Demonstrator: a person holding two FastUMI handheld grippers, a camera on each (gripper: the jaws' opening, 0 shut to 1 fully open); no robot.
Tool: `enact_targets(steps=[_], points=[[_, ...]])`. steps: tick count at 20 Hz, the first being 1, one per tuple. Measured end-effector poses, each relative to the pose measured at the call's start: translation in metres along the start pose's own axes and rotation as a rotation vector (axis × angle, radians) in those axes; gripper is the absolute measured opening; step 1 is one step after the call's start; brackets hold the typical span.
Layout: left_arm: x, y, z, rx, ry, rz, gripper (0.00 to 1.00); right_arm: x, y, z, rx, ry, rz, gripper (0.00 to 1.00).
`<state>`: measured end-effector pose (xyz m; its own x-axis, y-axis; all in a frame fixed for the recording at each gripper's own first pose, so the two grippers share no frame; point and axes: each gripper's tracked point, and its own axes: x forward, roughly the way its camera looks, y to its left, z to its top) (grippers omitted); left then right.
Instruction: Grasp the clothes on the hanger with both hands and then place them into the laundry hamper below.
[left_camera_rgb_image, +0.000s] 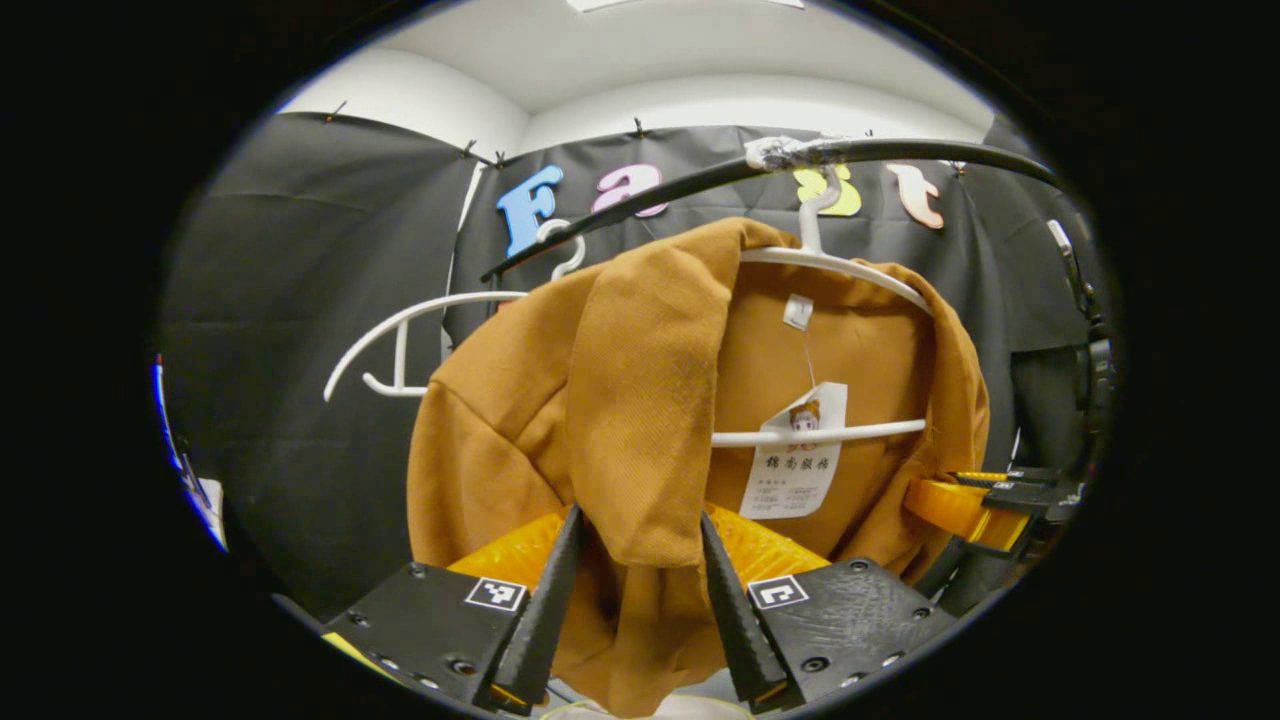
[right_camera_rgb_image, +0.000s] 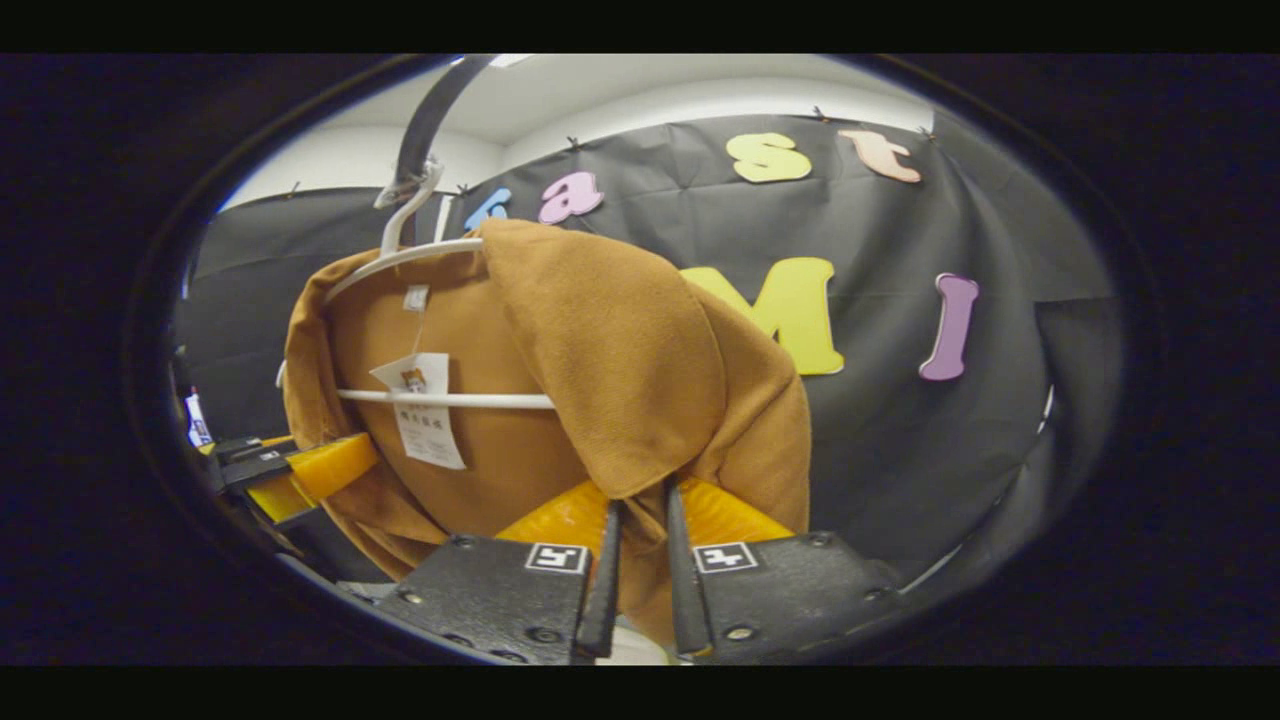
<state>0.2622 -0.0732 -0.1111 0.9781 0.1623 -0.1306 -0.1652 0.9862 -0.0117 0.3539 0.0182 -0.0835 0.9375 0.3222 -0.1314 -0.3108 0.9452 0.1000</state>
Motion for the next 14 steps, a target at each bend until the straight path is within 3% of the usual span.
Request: enact_targets(steps=[2,4,5,7,8,11,13,14], points=[[0.002,-0.002,-0.005,-0.001,0.022,-0.01,0.46,-0.001,0.002,-0.002,0.021,0.015,0.041,0.14],[0.003,-0.007,-0.009,-0.01,0.044,-0.04,0.33,0.0,0.003,-0.002,0.035,0.031,0.076,0.08],[0.001,-0.006,-0.01,-0.014,0.056,-0.044,0.34,0.0,0.002,-0.004,0.046,0.035,0.09,0.07],[0.008,0.015,-0.008,-0.002,0.051,0.028,0.14,-0.001,0.004,-0.004,0.081,0.055,0.133,0.05],[0.005,0.012,-0.009,-0.006,0.055,0.013,0.05,-0.002,0.005,-0.005,0.093,0.066,0.155,0.05],[0.005,0.016,-0.007,-0.01,0.054,0.003,0.0,-0.006,0.003,-0.005,0.111,0.087,0.211,0.05],[0.003,0.016,-0.006,-0.02,0.058,-0.007,0.04,-0.008,0.001,-0.005,0.123,0.095,0.249,0.04],[0.002,0.018,-0.005,-0.02,0.06,-0.011,0.0,-0.01,0.002,-0.005,0.148,0.101,0.272,0.05]])
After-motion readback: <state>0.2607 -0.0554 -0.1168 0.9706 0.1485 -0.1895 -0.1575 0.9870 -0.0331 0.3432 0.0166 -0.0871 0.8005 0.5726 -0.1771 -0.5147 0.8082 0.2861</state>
